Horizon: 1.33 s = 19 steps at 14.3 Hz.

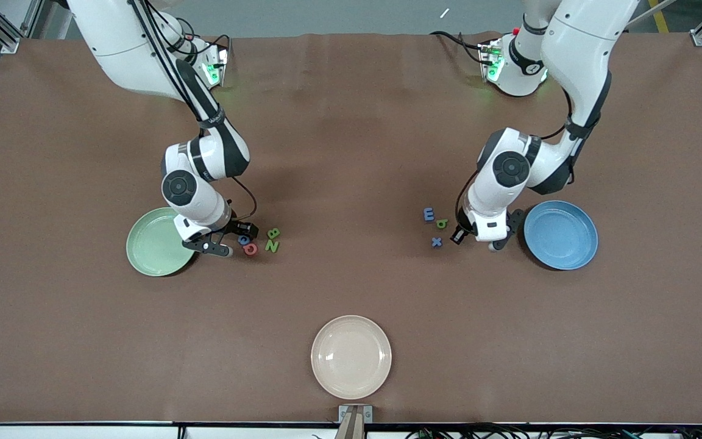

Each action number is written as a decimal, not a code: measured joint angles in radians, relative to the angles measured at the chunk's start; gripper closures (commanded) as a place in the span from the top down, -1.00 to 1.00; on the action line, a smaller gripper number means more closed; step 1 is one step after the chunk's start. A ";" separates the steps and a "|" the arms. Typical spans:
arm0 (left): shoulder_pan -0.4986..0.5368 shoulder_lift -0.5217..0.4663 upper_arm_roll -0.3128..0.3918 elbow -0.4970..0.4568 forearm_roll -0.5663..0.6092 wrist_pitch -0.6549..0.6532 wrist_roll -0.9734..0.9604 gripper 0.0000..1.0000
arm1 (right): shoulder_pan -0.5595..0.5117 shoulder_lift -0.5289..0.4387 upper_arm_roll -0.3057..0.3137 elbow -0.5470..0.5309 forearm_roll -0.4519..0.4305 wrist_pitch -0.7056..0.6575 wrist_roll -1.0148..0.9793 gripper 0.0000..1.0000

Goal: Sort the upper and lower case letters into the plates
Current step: 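Grasp the blue C with the right gripper while the left gripper grasps, then drop the C in the green plate while the left gripper drops into the blue plate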

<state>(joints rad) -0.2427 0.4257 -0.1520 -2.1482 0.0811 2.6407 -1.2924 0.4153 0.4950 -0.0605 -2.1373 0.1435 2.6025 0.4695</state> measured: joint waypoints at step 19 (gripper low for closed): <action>0.408 -0.125 0.003 -0.158 0.112 -0.127 1.067 -0.73 | 0.000 0.010 -0.001 0.042 0.000 -0.013 0.008 -0.99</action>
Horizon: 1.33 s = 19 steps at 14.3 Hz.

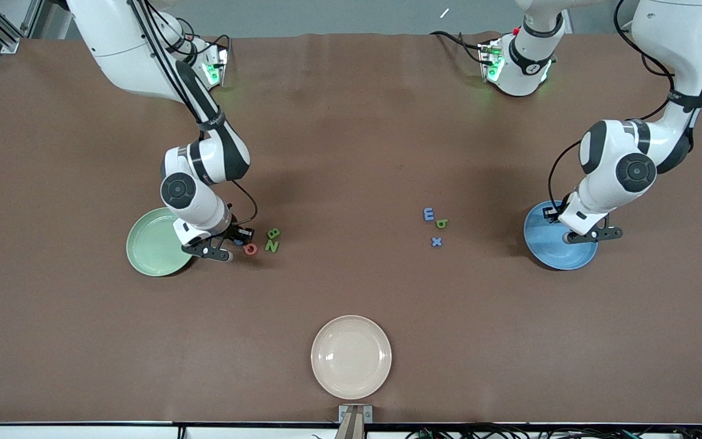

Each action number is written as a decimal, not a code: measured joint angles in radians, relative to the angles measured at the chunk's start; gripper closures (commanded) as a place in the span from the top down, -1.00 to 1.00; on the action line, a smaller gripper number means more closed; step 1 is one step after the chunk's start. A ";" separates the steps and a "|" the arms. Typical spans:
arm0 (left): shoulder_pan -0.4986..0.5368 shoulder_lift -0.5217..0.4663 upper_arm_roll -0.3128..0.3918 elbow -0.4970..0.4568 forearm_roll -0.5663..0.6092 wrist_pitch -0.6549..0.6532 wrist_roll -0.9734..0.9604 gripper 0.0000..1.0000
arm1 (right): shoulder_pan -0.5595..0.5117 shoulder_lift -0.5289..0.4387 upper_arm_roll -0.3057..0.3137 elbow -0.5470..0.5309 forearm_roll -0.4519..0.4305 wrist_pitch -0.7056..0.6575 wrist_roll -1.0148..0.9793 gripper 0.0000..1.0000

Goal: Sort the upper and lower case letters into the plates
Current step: 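Drop the C in the green plate while the left gripper drops into the blue plate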

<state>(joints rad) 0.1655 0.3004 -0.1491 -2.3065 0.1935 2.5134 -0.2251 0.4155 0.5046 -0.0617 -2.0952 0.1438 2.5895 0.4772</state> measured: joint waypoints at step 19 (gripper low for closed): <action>0.016 -0.004 -0.066 0.006 0.002 0.056 0.002 1.00 | -0.167 -0.032 -0.120 0.082 -0.001 -0.322 -0.308 -0.40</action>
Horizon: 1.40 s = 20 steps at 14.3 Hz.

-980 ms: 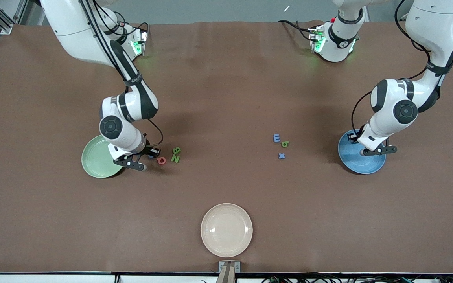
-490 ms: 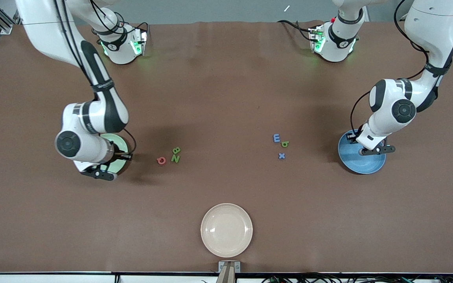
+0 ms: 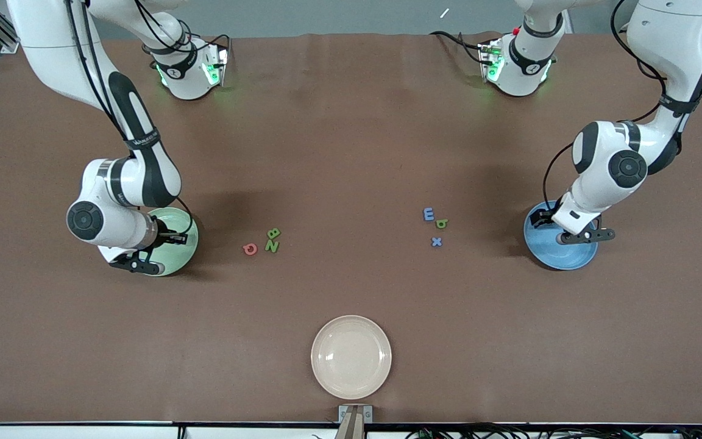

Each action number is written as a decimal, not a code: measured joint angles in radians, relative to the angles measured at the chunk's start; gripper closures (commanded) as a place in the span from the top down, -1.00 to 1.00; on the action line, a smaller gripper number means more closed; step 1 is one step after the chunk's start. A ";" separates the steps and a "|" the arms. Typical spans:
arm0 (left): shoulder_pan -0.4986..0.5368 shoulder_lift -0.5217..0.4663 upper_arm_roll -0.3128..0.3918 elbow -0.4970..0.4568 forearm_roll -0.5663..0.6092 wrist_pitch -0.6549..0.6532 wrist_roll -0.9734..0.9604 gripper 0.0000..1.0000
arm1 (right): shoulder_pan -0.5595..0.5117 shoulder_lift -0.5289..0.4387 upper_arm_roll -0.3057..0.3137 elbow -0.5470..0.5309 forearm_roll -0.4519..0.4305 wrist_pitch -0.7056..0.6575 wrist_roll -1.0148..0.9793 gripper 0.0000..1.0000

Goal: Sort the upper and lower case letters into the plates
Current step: 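Drop the C in the green plate while the left gripper drops into the blue plate, then grasp the pink Q with the right gripper while the left gripper grasps the blue x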

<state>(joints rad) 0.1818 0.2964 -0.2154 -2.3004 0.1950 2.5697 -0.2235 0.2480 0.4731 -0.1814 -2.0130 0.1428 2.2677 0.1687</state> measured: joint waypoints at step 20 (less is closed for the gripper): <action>-0.382 0.402 -0.104 0.558 0.001 -0.184 -0.480 0.68 | 0.230 0.025 0.021 0.105 0.005 0.064 0.610 1.00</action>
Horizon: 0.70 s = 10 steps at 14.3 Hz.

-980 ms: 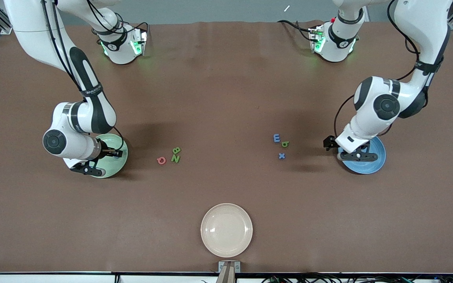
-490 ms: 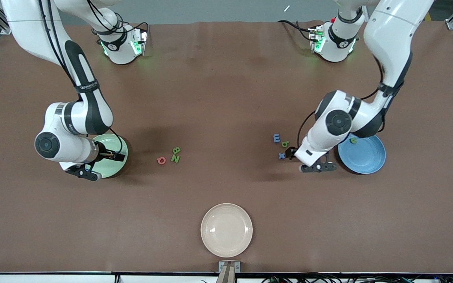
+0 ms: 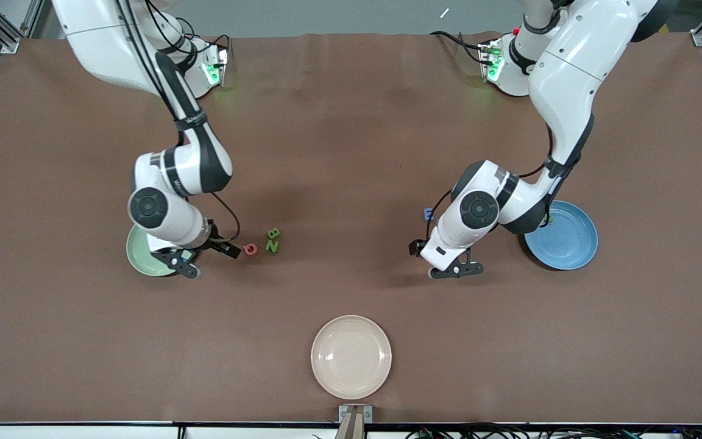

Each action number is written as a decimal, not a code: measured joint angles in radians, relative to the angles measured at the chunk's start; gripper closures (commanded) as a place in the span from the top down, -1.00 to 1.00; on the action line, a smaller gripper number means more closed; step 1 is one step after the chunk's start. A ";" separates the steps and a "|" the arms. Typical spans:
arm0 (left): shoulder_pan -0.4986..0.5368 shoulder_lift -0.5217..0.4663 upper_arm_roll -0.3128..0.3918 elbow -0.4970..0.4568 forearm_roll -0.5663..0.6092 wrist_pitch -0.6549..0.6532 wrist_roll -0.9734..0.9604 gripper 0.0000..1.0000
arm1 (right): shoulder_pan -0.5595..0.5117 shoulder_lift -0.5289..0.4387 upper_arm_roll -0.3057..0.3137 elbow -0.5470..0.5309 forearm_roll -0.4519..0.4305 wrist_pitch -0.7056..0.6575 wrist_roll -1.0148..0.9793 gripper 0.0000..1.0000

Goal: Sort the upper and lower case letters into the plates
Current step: 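Grasp the pink Q with the right gripper while the left gripper grasps the blue x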

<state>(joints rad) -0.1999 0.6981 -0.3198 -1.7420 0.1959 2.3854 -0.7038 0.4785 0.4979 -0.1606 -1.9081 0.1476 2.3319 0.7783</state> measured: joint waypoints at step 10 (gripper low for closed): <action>-0.004 -0.031 0.011 -0.072 0.053 -0.016 -0.019 0.39 | 0.069 0.109 -0.003 -0.028 0.001 0.181 0.115 0.97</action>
<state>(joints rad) -0.2041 0.6672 -0.3088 -1.8141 0.2490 2.3695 -0.7233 0.5478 0.6065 -0.1640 -1.9359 0.1489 2.5132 0.8933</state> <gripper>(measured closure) 0.286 0.004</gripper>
